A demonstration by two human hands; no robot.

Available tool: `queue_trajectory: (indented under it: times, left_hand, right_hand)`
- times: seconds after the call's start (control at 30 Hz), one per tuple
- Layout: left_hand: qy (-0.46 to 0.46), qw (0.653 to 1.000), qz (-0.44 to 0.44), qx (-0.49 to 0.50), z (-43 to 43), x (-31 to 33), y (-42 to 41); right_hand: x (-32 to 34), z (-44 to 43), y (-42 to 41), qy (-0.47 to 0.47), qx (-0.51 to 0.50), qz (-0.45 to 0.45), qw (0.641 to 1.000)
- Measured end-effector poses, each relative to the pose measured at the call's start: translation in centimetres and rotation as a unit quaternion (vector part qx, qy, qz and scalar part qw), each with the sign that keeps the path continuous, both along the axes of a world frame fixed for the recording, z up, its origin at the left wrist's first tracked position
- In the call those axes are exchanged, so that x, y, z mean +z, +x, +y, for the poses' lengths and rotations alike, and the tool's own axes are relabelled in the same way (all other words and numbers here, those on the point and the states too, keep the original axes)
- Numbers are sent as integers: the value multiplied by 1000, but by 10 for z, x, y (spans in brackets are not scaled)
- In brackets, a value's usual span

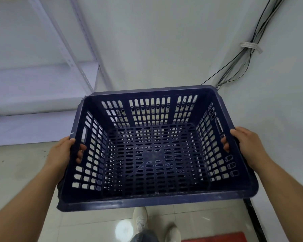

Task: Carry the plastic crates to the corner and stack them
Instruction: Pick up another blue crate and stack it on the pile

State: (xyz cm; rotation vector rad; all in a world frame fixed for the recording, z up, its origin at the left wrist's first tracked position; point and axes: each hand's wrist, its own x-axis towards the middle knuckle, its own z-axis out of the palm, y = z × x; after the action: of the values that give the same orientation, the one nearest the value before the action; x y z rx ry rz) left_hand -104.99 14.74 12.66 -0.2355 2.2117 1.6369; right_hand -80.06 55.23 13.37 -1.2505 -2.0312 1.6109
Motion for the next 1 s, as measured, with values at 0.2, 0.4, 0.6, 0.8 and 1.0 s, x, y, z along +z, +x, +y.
queue_trajectory:
  times: [0.2, 0.4, 0.6, 0.8, 1.0]
  left_hand:
    - [13, 1000, -7, 2, 3, -7, -6]
    - [25, 1000, -4, -7, 1, -7, -8]
    - [14, 999, -8, -29, 0, -7, -8]
    - [-25, 999, 3, -47, 0, -3, -9]
    - [-58, 997, -11, -44, 7, 2, -6]
  right_hand:
    - [0, 8, -15, -16, -4, 7, 1000]
    - [0, 6, -16, -6, -1, 11, 1000]
    - [3, 1, -15, 34, 11, -13, 999]
    - [5, -3, -16, 73, 22, -49, 996]
    - [6, -3, -15, 60, 21, -45, 997]
